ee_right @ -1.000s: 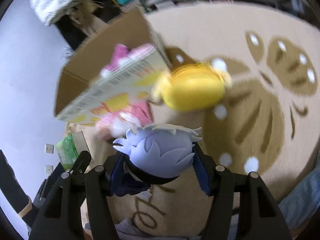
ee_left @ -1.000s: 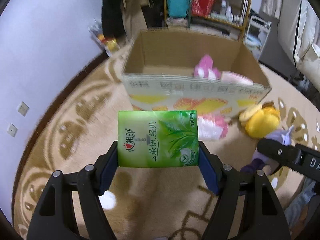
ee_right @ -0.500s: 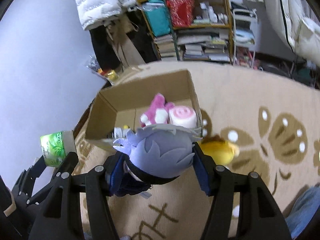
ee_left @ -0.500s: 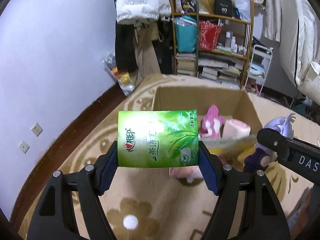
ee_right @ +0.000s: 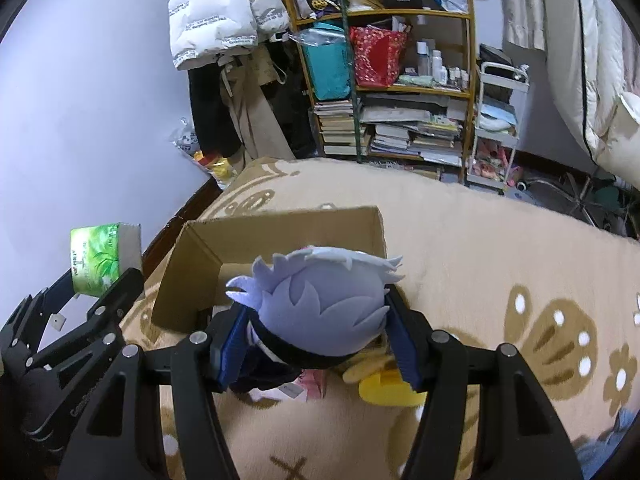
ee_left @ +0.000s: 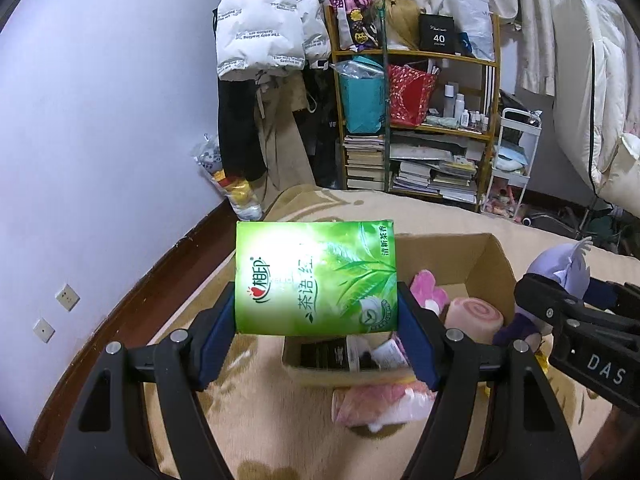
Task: Organize soft objects
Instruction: 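Carry the doll and green tissue pack over the box and release both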
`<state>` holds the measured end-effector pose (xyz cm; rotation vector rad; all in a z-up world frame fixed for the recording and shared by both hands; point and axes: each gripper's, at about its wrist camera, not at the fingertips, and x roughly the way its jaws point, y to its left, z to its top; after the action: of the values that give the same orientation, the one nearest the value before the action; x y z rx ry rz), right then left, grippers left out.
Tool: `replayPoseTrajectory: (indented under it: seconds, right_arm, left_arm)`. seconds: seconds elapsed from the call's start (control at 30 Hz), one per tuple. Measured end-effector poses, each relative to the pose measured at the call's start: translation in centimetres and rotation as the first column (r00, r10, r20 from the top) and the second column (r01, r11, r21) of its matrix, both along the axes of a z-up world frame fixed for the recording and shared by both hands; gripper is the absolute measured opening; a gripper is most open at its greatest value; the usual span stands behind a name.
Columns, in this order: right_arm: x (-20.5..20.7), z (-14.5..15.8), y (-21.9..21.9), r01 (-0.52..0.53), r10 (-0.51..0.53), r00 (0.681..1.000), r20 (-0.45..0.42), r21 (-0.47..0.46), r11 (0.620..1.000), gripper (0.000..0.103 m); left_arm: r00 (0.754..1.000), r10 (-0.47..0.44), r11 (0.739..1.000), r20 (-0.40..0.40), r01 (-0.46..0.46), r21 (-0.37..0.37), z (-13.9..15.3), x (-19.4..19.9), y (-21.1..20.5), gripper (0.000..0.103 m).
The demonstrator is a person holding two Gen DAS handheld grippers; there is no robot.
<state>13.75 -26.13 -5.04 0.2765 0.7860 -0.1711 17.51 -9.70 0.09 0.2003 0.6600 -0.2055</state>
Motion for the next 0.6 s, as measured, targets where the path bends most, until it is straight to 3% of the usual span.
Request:
replayPoseTrajectory:
  seconds: [0.37, 0.6]
  right_arm:
    - [4.0, -0.8, -0.7, -0.042, 0.043, 0.999, 0.017, -0.079, 0.996, 0.066]
    - [4.6, -2.4, -1.9, -0.062, 0.062, 0.998, 0.002, -0.031, 0.998, 0.066]
  left_arm:
    - [0.999, -0.004, 1.000, -0.043, 0.005, 0.014, -2.8, 3.0, -1.3, 0.074]
    - [0.995, -0.029, 0.999, -0.094, 0.033, 0.038, -5.5, 3.6, -2.1, 0.074]
